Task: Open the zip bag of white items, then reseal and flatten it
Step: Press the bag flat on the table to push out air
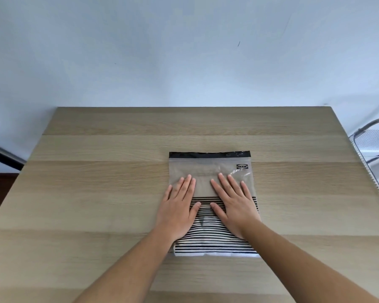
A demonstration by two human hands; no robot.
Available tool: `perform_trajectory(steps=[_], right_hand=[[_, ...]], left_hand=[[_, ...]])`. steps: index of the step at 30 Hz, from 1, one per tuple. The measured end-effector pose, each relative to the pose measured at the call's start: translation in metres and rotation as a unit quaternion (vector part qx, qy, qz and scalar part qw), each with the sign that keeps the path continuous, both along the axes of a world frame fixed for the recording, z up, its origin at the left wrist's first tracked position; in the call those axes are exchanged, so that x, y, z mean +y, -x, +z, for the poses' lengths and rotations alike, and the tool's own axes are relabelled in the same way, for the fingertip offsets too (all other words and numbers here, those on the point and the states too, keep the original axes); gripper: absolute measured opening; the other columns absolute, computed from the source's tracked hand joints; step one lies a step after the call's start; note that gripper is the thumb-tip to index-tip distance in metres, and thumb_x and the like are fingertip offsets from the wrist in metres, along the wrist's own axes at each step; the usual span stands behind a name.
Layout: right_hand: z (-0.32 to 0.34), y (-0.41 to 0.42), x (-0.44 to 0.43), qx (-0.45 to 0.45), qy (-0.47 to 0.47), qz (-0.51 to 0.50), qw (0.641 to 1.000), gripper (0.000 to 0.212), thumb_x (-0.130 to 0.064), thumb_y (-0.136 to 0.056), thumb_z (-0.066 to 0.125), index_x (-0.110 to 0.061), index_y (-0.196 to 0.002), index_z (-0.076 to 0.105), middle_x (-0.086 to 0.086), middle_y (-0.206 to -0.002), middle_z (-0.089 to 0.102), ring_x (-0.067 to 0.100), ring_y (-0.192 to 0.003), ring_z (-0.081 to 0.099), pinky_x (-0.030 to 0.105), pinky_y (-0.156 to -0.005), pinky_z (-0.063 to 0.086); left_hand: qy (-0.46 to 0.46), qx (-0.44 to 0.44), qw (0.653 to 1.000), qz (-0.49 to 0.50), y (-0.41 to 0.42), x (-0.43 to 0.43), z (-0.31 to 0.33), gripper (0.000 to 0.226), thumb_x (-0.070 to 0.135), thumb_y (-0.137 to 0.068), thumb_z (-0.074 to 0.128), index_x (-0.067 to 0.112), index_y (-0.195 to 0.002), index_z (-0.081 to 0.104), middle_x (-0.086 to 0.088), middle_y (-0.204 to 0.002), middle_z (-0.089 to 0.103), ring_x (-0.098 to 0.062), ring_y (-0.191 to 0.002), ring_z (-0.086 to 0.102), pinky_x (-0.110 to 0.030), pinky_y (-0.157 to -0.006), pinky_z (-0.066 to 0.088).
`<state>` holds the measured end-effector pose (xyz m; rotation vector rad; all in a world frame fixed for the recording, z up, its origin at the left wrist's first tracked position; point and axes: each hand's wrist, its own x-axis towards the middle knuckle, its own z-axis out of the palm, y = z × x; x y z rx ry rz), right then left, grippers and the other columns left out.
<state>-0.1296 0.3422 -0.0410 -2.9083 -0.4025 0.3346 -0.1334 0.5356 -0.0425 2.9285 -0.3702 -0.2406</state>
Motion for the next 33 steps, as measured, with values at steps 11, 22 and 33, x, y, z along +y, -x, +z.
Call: perform_trajectory(steps=[11,22,33], right_hand=[[0.001,0.002,-0.049,-0.012,0.026,-0.069,0.997,0.068,-0.068,-0.081,-0.008,-0.042,-0.143,-0.019,-0.016,-0.156,-0.018,0.009,-0.142,-0.025,0.038,-0.118,-0.013],[0.015,-0.065,0.004,-0.04,-0.031,-0.052,0.997,0.062,-0.048,-0.096,0.022,-0.037,-0.144,-0.016,-0.009,-0.156,-0.016,0.012,-0.142,-0.02,0.039,-0.116,-0.011],[-0.007,-0.067,0.012,-0.02,0.012,-0.003,1.0,0.06,-0.053,-0.093,0.003,-0.033,-0.147,-0.014,-0.013,-0.159,-0.01,0.009,-0.145,-0.015,0.039,-0.114,-0.014]], left_hand=[[-0.042,-0.006,0.998,0.042,-0.001,0.045,-0.003,0.077,0.068,-0.08,-0.01,0.026,-0.143,-0.02,0.008,-0.155,-0.018,-0.012,-0.141,-0.02,-0.037,-0.114,-0.011],[0.02,-0.031,0.999,0.012,-0.07,-0.009,0.013,0.069,0.055,-0.089,0.008,0.023,-0.141,-0.025,0.004,-0.154,-0.024,-0.011,-0.141,-0.02,-0.037,-0.115,-0.01],[0.0,-0.033,0.999,-0.012,-0.069,-0.016,-0.008,0.063,0.051,-0.093,0.009,0.025,-0.144,-0.014,0.009,-0.153,-0.016,-0.006,-0.14,-0.016,-0.037,-0.115,-0.008]])
